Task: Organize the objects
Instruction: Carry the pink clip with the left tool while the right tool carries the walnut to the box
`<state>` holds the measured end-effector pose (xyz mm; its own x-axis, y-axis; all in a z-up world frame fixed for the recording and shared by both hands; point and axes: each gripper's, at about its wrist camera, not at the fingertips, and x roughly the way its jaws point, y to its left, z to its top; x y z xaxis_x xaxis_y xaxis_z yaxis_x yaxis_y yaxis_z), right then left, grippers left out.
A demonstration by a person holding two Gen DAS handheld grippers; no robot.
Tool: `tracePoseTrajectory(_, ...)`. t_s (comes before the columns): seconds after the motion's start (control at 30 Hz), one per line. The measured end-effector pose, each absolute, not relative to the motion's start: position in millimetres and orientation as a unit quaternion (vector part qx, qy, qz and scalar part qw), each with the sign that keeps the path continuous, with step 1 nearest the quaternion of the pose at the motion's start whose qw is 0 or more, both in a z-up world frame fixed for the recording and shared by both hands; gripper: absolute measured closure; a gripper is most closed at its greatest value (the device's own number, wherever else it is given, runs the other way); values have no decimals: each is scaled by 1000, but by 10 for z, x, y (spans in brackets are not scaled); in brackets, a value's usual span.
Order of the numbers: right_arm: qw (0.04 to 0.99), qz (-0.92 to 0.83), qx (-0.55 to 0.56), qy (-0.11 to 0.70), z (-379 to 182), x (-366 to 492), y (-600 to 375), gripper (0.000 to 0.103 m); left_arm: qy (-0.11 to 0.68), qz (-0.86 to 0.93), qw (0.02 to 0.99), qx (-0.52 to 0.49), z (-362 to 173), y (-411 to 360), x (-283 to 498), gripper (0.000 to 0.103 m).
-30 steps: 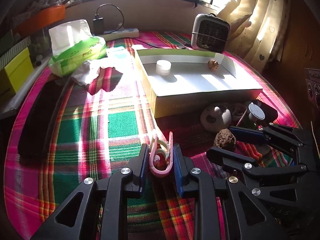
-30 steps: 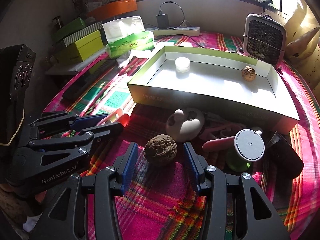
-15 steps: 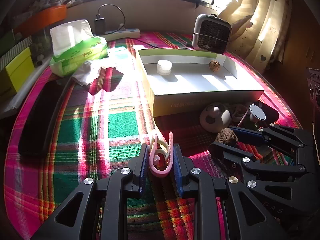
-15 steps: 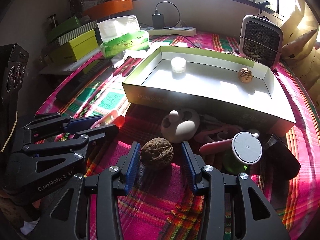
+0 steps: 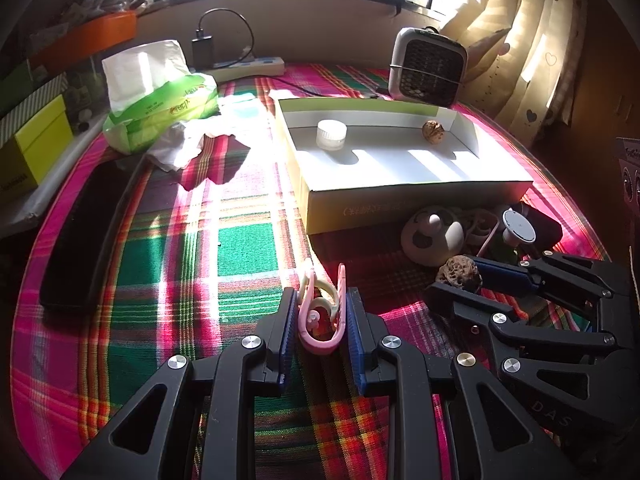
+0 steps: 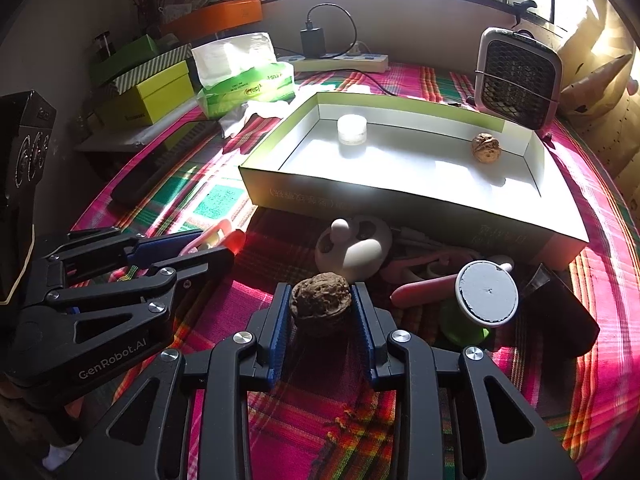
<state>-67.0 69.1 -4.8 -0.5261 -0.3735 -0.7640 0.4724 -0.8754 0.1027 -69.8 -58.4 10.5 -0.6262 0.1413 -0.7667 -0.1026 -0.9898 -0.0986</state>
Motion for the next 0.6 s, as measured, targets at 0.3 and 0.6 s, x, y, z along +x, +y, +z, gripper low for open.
tracePoseTrajectory(0.3,243,-872,422,58,-52,-670,689,72,-22,901,64,-429,111,-581,-709,82)
tracePoseTrajectory(0.6,250,-870,421,54,-42,-649,690,72,-23,900,63,-431,107,-565,-714,82)
